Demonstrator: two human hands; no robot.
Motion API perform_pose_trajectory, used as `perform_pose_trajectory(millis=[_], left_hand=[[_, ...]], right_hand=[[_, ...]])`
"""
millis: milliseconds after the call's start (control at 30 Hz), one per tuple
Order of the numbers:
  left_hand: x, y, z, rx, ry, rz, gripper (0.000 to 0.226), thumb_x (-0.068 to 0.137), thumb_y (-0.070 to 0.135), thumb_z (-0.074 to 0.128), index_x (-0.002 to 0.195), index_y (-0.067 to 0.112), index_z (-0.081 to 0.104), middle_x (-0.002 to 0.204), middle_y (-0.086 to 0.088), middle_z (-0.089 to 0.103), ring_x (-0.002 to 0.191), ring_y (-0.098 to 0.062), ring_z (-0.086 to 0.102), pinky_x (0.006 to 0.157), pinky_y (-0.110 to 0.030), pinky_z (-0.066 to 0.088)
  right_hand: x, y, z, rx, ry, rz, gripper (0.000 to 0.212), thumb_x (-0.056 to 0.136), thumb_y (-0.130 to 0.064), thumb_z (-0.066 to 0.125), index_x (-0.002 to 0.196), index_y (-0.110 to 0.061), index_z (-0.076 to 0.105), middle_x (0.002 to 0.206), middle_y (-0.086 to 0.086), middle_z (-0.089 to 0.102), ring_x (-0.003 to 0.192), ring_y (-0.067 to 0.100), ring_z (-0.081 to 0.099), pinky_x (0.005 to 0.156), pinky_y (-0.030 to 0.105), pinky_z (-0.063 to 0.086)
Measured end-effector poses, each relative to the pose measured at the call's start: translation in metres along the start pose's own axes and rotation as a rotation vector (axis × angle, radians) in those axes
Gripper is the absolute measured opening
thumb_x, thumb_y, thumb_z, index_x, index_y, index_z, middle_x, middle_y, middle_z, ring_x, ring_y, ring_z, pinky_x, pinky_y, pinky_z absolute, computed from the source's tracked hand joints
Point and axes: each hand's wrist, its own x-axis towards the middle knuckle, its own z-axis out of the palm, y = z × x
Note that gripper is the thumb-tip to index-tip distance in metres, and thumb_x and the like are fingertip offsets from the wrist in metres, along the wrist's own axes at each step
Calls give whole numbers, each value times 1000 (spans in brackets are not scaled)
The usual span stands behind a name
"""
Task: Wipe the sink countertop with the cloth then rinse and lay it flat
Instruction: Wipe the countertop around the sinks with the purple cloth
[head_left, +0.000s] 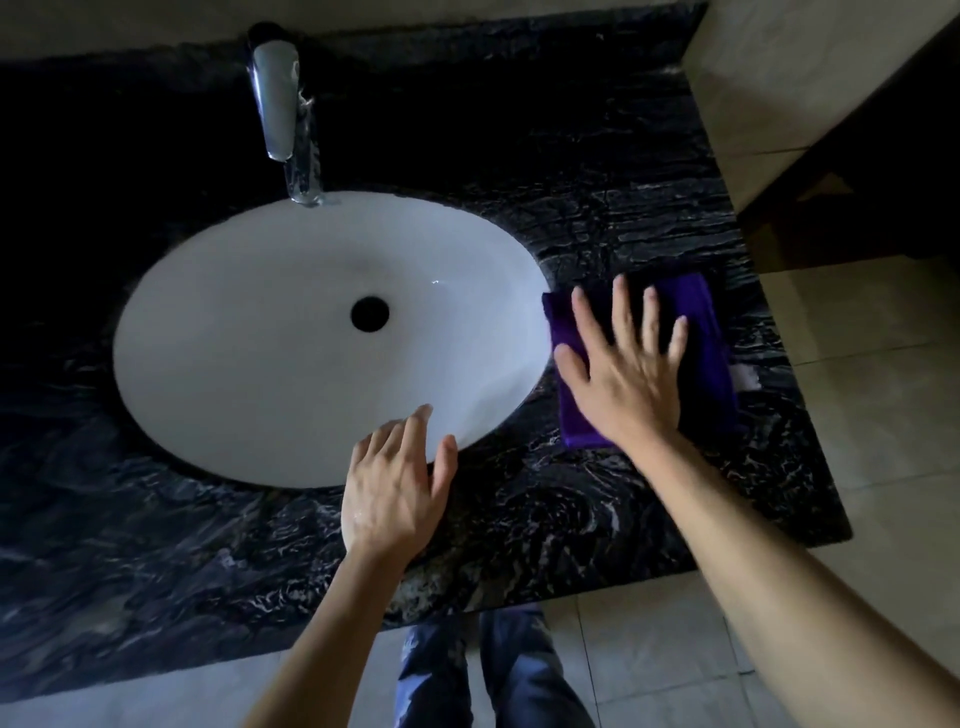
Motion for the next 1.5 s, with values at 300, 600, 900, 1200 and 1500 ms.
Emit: perform_pose_trajectory(millis=[300,600,900,1200,1500], left_hand=[[-5,-1,-3,-71,4,-32,64,99,56,21,137,18,55,127,-5,69,120,-26,62,99,-42,47],[0,2,-5,-27,-31,-10,67,98,58,20,138,16,53,129,-6,69,118,-26,62,97,-40,48],[0,0,-7,-149,-6,49,61,98,55,20,137,19,50,131,-5,67,122,-27,59,101,-42,44],[-26,-100,-26,126,119,237,31,98,31,48,111,11,68,112,-11,73,108,-32,65,100,-49,42],[-32,-144,-43,205,88,233,33,98,30,39,79,18,64,81,-5,70,79,-35,62,82,-45,40]], right_hand=[[-116,-65,7,87,-59,-422,62,92,-63,47,152,-50,35,170,4,21,155,37,21,119,67,20],[59,17,-8,11,-49,-71,62,97,-65,22,157,-53,9,172,5,7,157,38,6,119,71,9],[-163,-111,17,96,47,-92,57,95,-60,49,149,-44,44,168,11,24,155,41,18,118,71,15],[-99,-27,11,21,36,255,60,96,-68,26,155,-55,22,171,3,19,155,37,18,118,69,18],[-187,-239,30,118,119,110,58,95,-56,47,152,-47,39,168,8,27,155,42,19,118,70,13]])
